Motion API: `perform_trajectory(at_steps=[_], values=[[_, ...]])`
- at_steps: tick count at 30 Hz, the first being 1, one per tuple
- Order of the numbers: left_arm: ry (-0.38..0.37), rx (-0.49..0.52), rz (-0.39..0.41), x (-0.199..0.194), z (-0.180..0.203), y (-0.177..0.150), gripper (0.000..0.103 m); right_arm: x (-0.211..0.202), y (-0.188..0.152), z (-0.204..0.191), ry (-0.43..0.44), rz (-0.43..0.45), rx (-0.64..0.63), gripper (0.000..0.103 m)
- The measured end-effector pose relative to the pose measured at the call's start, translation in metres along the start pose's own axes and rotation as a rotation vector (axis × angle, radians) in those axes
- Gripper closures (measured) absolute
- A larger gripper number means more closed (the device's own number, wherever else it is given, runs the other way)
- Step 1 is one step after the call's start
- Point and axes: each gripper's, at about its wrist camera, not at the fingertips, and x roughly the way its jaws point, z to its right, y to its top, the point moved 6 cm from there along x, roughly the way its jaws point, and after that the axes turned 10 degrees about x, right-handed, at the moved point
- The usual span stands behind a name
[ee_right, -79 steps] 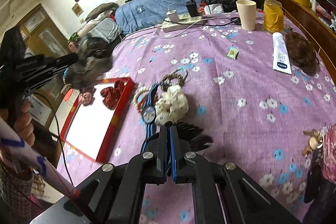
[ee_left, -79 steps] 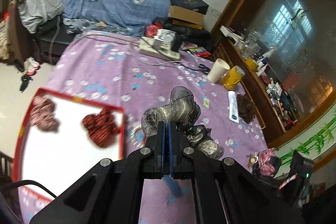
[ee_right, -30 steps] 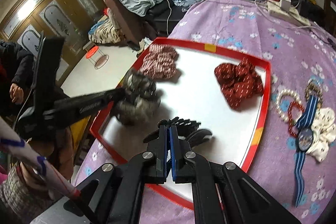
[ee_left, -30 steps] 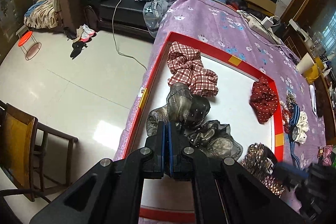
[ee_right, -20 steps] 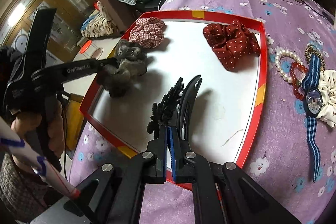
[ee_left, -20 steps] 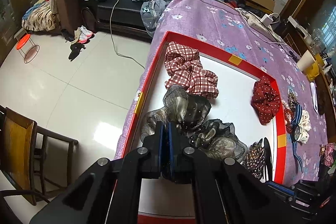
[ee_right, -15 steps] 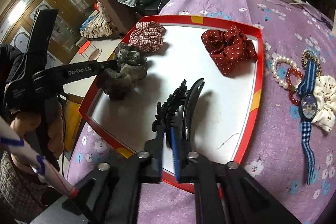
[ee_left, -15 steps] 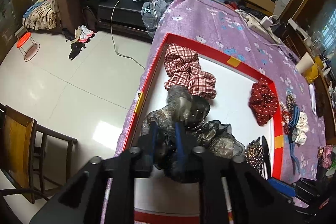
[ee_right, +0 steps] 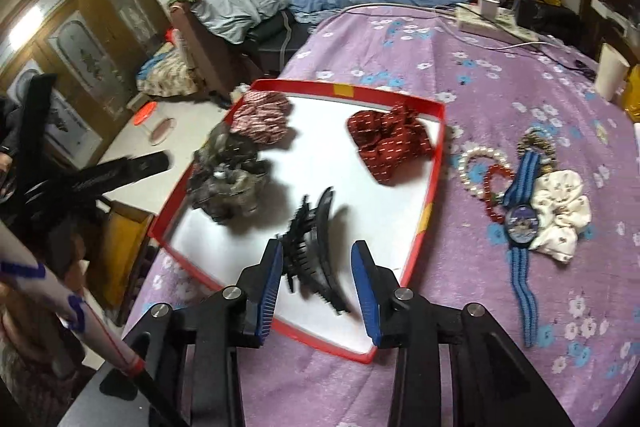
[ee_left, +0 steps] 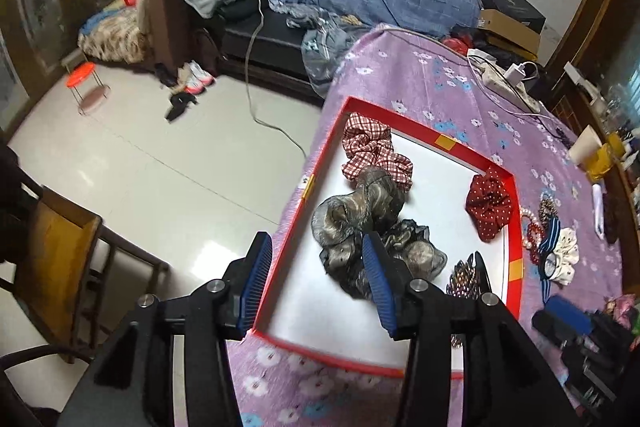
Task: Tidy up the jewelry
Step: 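Withdraw both open tools from the tray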
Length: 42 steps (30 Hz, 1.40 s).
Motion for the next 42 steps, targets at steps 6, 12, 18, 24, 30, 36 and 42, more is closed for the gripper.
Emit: perform_trajectory(at_steps=[6, 12, 18, 24, 30, 36, 42], values=[[0.09, 0.058, 0.085, -0.051, 0.021, -0.007, 0.044, -0.023, -0.003, 0.011, 0.031, 0.026, 0.022, 0.063], [0.126, 0.129, 0.117, -0.084, 0.058, -0.02, 0.043, -0.045, -0.025, 0.036, 0.033, 0.03, 0.057, 0.062], [0.148, 0.166, 0.113, -0.098, 0.094, -0.039, 0.042, -0.064, -0.043, 0.065, 0.026, 0.026, 0.082, 0.062], [0.158, 0.17, 0.112, -0.112, 0.119, -0.057, 0.042, -0.085, -0.059, 0.088, 0.011, 0.033, 0.08, 0.062], [0.164, 0.182, 0.12, -0.122, 0.145, -0.071, 0.042, -0.102, -0.074, 0.109, -0.006, 0.041, 0.067, 0.062], [0.169, 0.203, 0.125, -0.13, 0.172, -0.081, 0.042, -0.117, -0.087, 0.135, -0.023, 0.044, 0.076, 0.062], [0.168, 0.22, 0.127, -0.134, 0.192, -0.085, 0.038, -0.127, -0.094, 0.155, -0.033, 0.049, 0.088, 0.062]])
